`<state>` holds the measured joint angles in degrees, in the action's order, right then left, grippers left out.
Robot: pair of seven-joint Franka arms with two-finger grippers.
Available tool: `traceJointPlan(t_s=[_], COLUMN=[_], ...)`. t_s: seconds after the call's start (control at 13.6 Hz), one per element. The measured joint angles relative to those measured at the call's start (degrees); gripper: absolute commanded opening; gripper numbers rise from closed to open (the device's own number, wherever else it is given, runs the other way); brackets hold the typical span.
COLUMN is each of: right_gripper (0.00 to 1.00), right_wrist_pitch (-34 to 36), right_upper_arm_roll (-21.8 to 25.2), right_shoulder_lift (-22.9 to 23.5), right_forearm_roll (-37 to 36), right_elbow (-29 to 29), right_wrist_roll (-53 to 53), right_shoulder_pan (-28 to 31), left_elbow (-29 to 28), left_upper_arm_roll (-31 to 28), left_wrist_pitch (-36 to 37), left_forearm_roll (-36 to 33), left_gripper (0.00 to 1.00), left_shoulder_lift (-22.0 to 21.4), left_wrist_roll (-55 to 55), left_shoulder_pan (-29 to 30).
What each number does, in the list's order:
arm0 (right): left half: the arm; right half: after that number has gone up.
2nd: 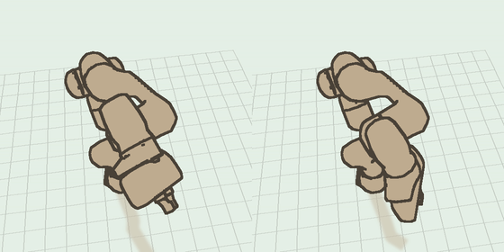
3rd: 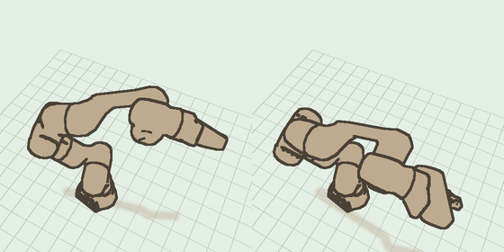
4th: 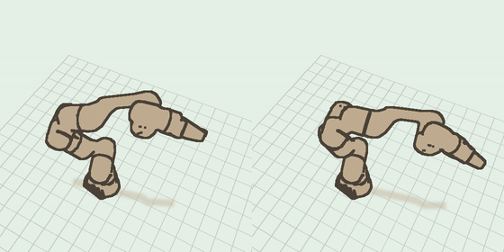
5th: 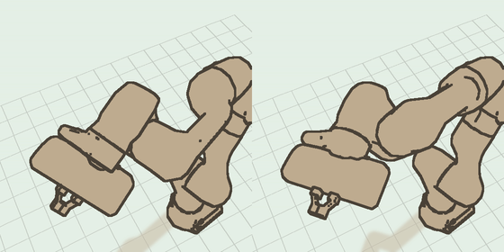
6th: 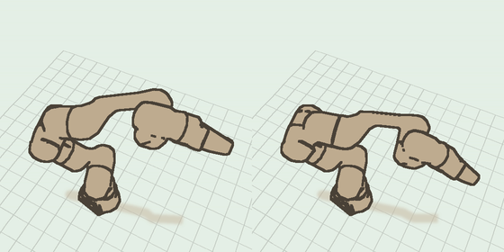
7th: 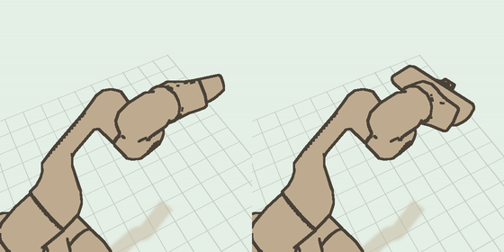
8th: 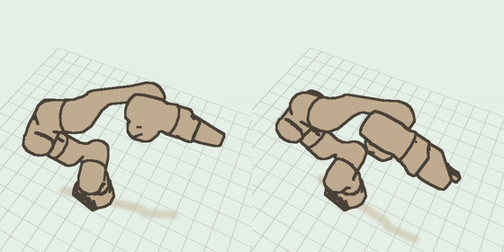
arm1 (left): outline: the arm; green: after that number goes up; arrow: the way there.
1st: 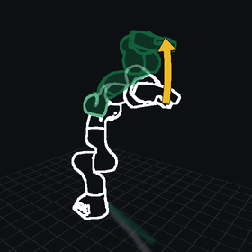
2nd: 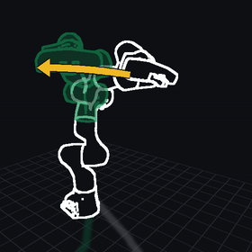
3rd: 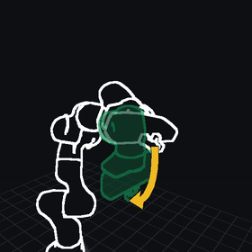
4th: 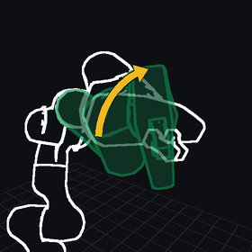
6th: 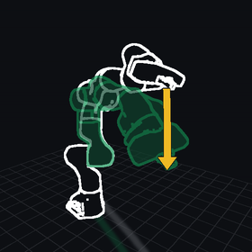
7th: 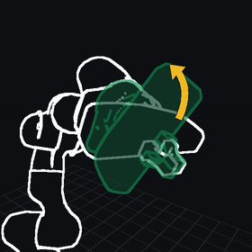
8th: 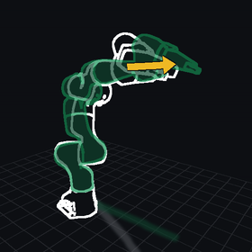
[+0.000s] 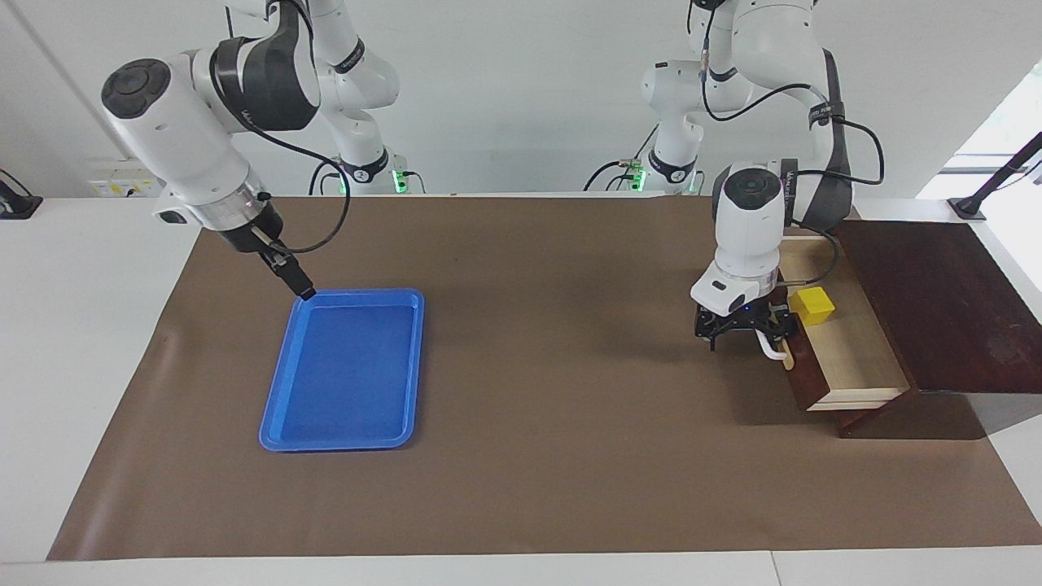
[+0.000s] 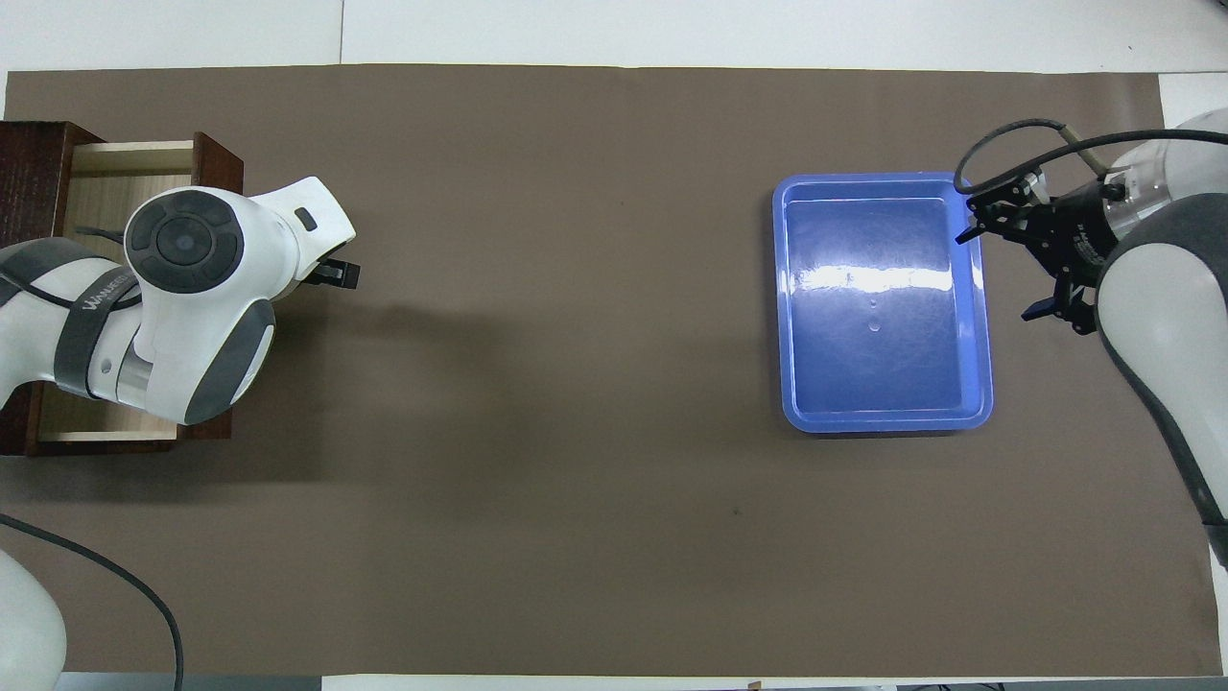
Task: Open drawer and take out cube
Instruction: 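Release the handle with the left gripper while the right gripper advances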
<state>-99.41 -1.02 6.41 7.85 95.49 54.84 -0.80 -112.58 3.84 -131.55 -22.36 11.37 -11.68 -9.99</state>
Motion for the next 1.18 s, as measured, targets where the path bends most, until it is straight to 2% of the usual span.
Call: traceJointPlan(t_s=[0.29,0.59,0.88,1.18], right_gripper=[1.0,1.0,1.0,1.0], right_wrist_pitch=[-1.08,-0.81,-2.09,-4.72], right_upper_arm_roll=[0.14,0.15,0.15,0.08], right_shoulder_lift=[2.21,3.2,4.74,5.56], right_forearm_roll=[7.03,15.58,22.95,27.04], right_elbow=[-0.09,0.46,0.94,0.94], right_wrist_roll=[8.96,11.81,17.13,21.8], right_shoulder_pan=[-0.06,-0.08,-0.08,-1.21], left_elbow=[0.52,1.06,5.6,8.14], left_upper_arm_roll=[-0.06,-0.04,0.3,0.38], left_wrist_pitch=[0.23,0.95,5.1,8.43], left_forearm_roll=[0.13,0.24,1.08,1.26], left_gripper=[1.0,1.0,1.0,1.0], left_shoulder_lift=[0.5,0.77,1.4,1.5], left_wrist_roll=[-0.77,-0.96,-0.87,-0.86], left_shoulder_pan=[-0.17,-0.31,-0.58,-1.87])
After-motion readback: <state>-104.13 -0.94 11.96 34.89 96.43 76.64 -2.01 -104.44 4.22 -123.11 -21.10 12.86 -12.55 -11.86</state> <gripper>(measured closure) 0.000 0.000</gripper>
